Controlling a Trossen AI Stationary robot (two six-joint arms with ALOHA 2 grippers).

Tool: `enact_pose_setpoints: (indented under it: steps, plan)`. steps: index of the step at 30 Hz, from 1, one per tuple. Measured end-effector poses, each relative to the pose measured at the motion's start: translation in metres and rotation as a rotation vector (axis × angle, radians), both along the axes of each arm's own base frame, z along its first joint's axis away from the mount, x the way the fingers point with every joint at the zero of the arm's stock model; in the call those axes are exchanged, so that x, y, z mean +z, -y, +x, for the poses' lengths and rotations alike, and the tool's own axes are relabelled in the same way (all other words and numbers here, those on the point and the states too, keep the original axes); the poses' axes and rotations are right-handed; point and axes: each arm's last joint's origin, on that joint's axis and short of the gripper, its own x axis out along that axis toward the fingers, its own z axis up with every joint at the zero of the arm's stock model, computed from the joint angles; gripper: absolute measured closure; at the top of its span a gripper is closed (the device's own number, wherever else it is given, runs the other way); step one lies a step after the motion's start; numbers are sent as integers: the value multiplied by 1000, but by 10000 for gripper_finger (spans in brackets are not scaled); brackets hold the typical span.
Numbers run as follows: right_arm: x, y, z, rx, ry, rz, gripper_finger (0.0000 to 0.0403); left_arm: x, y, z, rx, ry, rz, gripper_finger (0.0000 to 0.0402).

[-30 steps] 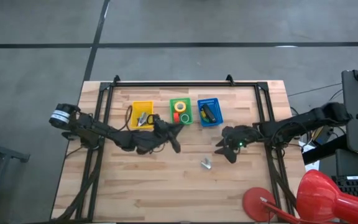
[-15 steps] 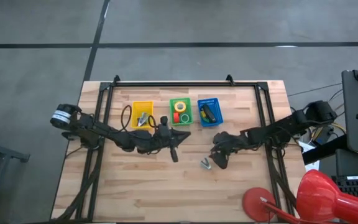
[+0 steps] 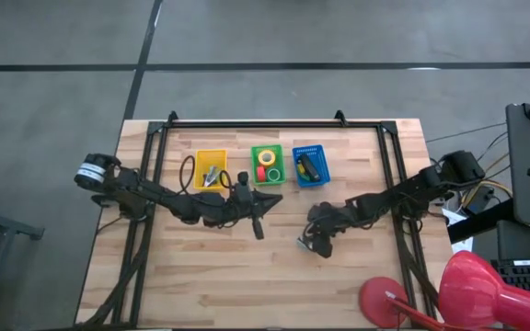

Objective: Pick and place Stapler, Stapler remover, tape
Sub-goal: Put the light blue staple remover into the yellow bin

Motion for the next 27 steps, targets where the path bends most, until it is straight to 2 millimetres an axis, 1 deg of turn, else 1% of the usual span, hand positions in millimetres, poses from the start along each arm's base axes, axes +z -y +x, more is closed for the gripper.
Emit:
enact_pose_setpoints:
  steps: [6, 12, 27]
  plan:
    - [4, -1, 2, 7, 18, -10, 292, -2, 0, 1, 0, -5, -2, 392]
    - [-1, 1, -3, 1, -52, -22, 321, -2, 0, 1, 0, -6, -2, 391]
    - [0, 1, -2, 5, -36, -51, 376, -3, 0, 1, -1, -6, -4, 391]
